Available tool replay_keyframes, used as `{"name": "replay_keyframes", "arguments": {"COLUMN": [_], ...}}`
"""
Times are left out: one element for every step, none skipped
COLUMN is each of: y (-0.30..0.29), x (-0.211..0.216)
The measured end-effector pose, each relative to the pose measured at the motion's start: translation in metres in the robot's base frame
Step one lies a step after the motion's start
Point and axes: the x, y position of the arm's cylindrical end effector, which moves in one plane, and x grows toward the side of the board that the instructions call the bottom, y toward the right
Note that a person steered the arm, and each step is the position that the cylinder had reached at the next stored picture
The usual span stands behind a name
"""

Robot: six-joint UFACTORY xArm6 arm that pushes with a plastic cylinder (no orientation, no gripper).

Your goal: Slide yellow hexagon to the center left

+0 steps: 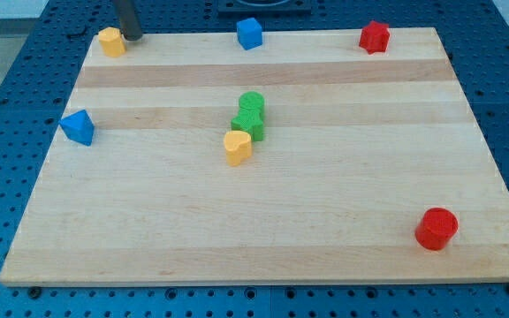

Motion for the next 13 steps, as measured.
{"name": "replay_keyframes", "arguments": {"y": [0.000,-0.003,-0.026,-0.053,-0.075,-0.075,-0.075,-0.076,-0.076,-0.076,-0.076,-0.063,-0.075], "x": [0.000,0.000,0.000,0.000,0.008,0.029,0.030,0.017,0.016,0.057,0.097,0.108,0.089]}}
